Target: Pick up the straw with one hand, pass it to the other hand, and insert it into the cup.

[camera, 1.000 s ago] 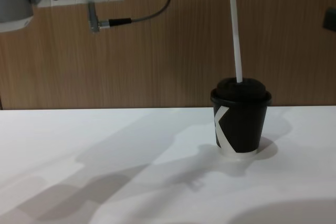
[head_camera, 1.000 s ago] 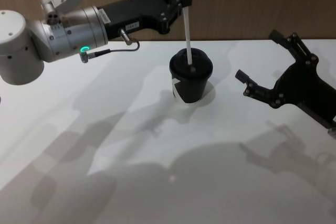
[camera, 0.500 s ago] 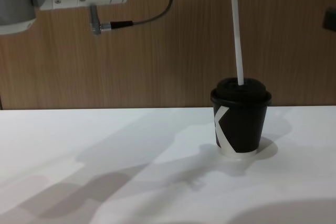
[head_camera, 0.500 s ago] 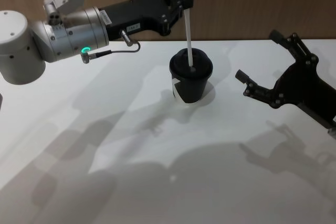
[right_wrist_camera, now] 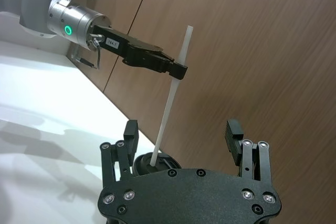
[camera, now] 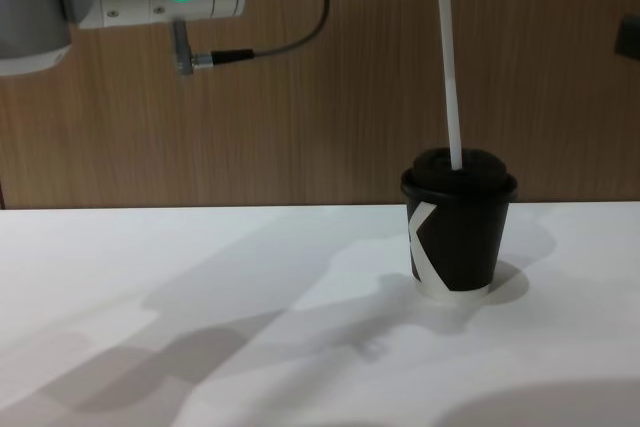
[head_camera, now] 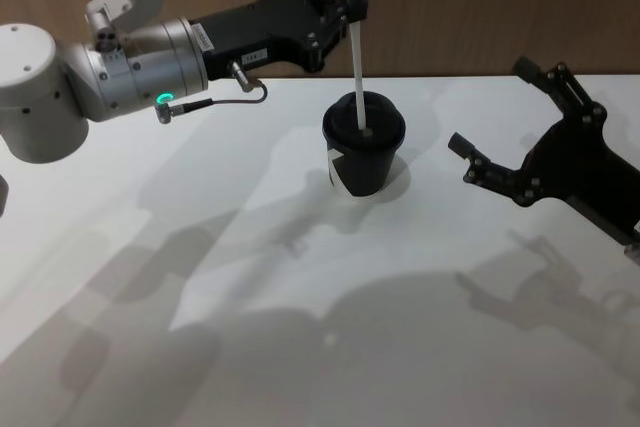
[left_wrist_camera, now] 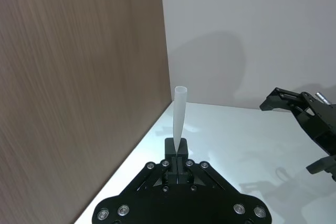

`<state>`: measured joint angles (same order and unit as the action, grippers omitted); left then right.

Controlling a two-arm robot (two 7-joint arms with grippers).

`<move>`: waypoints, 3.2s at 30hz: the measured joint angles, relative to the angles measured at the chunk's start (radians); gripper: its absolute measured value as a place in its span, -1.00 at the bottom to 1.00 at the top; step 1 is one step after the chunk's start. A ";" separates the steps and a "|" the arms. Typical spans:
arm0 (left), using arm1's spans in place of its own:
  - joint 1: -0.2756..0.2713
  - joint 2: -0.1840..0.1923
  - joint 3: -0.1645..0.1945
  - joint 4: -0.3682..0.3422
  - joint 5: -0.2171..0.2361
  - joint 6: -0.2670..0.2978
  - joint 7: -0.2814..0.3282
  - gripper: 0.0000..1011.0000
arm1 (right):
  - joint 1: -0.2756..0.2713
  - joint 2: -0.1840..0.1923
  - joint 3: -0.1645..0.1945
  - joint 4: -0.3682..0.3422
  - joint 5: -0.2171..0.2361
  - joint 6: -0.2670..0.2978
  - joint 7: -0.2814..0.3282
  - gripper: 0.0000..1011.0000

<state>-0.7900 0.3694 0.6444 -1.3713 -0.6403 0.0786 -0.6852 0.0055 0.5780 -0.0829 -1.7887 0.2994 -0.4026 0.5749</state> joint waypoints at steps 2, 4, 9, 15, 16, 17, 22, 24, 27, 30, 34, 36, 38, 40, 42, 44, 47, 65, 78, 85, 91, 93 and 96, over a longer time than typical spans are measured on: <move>0.000 -0.001 0.000 0.003 0.001 -0.001 -0.001 -0.99 | 0.000 0.000 0.000 0.000 0.000 0.000 0.000 0.98; 0.000 -0.003 0.001 0.008 0.002 -0.002 -0.003 -0.99 | 0.000 0.000 0.000 0.000 0.000 0.000 0.000 0.98; 0.000 -0.008 0.001 0.019 0.004 -0.006 -0.006 -0.99 | 0.000 0.000 0.000 0.000 0.000 0.000 0.000 0.98; 0.003 -0.014 0.000 0.029 0.005 -0.011 -0.008 -0.99 | 0.000 0.000 0.000 0.000 0.000 0.000 0.000 0.98; 0.003 -0.015 0.000 0.031 0.006 -0.012 -0.008 -0.99 | 0.000 0.000 0.000 0.000 0.000 0.000 0.000 0.98; 0.004 -0.016 0.000 0.032 0.006 -0.013 -0.008 -0.99 | 0.000 0.000 0.000 0.000 0.000 0.000 0.000 0.98; 0.005 -0.020 -0.001 0.037 0.007 -0.016 -0.009 -0.99 | 0.000 0.000 0.000 0.000 0.000 0.000 0.000 0.98; 0.006 -0.022 -0.001 0.041 0.008 -0.016 -0.009 -0.99 | 0.000 0.000 0.000 0.000 0.000 0.000 0.000 0.98; 0.006 -0.025 -0.001 0.044 0.008 -0.016 -0.009 -0.99 | 0.000 0.000 0.000 0.000 0.000 0.000 0.000 0.98; 0.008 -0.027 -0.001 0.048 0.009 -0.015 -0.009 -0.99 | 0.000 0.000 0.000 0.000 0.000 0.000 0.000 0.98; 0.011 -0.029 0.002 0.052 0.009 -0.012 -0.009 -0.99 | 0.000 0.000 0.000 0.000 0.000 0.000 0.000 0.98; 0.012 -0.030 0.003 0.054 0.009 -0.011 -0.009 -0.99 | 0.000 0.000 0.000 0.000 0.000 0.000 0.000 0.98; 0.014 -0.032 0.005 0.059 0.009 -0.009 -0.009 -0.99 | 0.000 0.000 0.000 0.000 0.000 0.000 0.000 0.98; 0.016 -0.034 0.006 0.063 0.010 -0.007 -0.009 -0.99 | 0.000 0.000 0.000 0.000 0.000 0.000 0.000 0.98; 0.018 -0.036 0.008 0.066 0.011 -0.007 -0.008 -0.99 | 0.000 0.000 0.000 0.000 0.000 0.000 0.000 0.98; 0.019 -0.038 0.009 0.070 0.013 -0.006 -0.008 -0.99 | 0.000 0.000 0.000 0.000 0.000 0.000 0.000 0.98; 0.021 -0.040 0.010 0.074 0.014 -0.006 -0.008 -0.99 | 0.000 0.000 0.000 0.000 0.000 0.000 0.000 0.98; 0.027 -0.047 0.014 0.088 0.019 -0.005 -0.006 -0.18 | 0.000 0.000 0.000 0.000 0.000 0.000 0.000 0.98; 0.028 -0.048 0.015 0.090 0.021 -0.005 -0.006 0.61 | 0.000 0.000 0.000 0.000 0.000 0.000 0.000 0.98; 0.040 -0.043 0.012 0.084 0.020 -0.013 -0.011 0.94 | -0.003 0.000 0.000 -0.005 0.004 0.008 -0.005 0.98; 0.059 -0.031 0.006 0.068 0.013 -0.022 -0.017 0.98 | -0.011 -0.001 0.001 -0.021 0.021 0.054 -0.022 0.98; 0.064 -0.028 0.004 0.063 0.011 -0.024 -0.017 0.98 | -0.013 -0.002 0.001 -0.026 0.027 0.070 -0.028 0.98; 0.076 -0.021 -0.002 0.051 0.008 -0.028 -0.015 0.98 | -0.015 -0.005 0.001 -0.037 0.041 0.104 -0.040 0.98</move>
<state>-0.7145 0.3488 0.6428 -1.3203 -0.6326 0.0510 -0.7004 -0.0097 0.5726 -0.0821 -1.8254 0.3404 -0.2984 0.5349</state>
